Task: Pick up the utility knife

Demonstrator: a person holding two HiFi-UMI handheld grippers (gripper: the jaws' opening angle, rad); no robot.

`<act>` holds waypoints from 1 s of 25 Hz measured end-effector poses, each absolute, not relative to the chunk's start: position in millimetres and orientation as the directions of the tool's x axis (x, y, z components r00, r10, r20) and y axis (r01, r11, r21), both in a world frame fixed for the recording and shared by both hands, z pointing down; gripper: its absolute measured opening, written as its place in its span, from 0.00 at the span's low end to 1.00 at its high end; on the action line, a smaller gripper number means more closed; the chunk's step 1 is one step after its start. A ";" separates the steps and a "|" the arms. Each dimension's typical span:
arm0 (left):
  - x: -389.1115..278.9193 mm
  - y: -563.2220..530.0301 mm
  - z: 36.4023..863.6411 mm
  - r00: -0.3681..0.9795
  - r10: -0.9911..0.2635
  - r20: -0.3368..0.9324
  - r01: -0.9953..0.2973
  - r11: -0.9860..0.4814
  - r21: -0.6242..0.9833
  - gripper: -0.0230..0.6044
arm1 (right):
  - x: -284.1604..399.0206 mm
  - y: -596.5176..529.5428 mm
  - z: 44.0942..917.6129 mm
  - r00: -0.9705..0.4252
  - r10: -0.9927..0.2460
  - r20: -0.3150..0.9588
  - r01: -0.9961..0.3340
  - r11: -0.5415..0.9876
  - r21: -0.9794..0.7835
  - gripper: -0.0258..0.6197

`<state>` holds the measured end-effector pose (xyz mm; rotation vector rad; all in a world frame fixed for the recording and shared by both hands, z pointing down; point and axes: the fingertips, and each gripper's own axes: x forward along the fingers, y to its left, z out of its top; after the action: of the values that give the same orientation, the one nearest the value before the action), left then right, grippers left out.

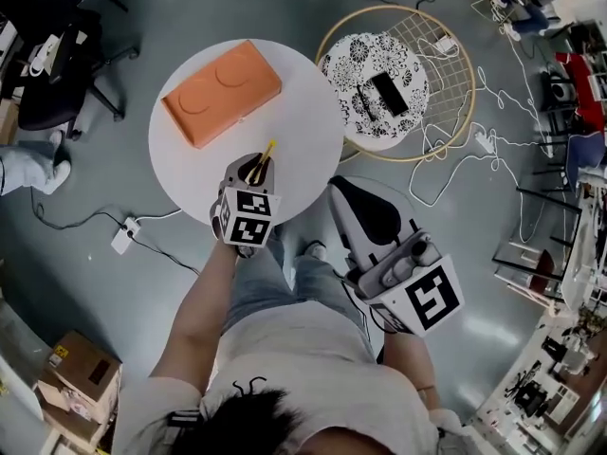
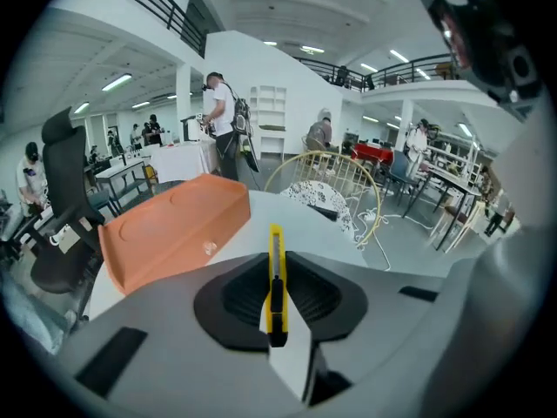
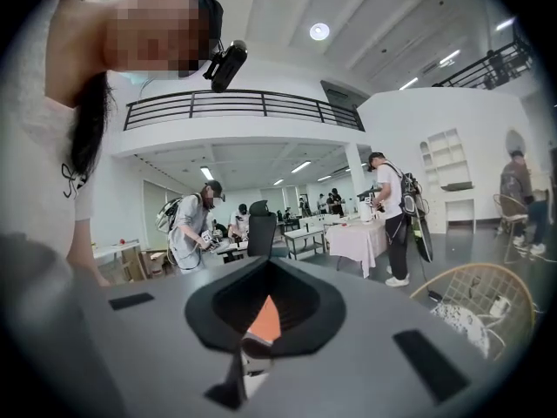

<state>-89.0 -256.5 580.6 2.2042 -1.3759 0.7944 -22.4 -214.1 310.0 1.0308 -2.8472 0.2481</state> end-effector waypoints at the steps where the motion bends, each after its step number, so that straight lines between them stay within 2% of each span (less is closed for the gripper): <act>1: -92.5 -258.3 569.1 0.339 -0.691 0.638 -0.914 -0.403 0.050 0.14 | -25.7 -213.2 308.2 -0.780 -0.609 0.143 -0.625 0.773 -0.115 0.05; 13: -116.4 -219.8 423.0 0.241 -0.908 0.342 -0.970 -0.236 0.057 0.14 | -47.8 -181.8 285.9 -0.903 -0.422 0.079 -0.428 0.899 -0.090 0.05; 20: -119.2 -171.1 349.1 0.199 -0.967 0.158 -0.980 -0.193 0.056 0.14 | -59.7 -154.4 279.7 -0.949 -0.312 0.055 -0.315 0.946 -0.075 0.05; 25: -117.2 -134.8 311.7 0.170 -0.983 0.072 -0.985 -0.168 0.038 0.14 | -66.9 -132.9 276.0 -0.969 -0.244 0.042 -0.246 0.967 -0.068 0.05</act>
<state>-117.2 -134.8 311.7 2.3438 -1.9756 0.0469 -66.9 -132.9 276.0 0.3841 -3.0820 0.1127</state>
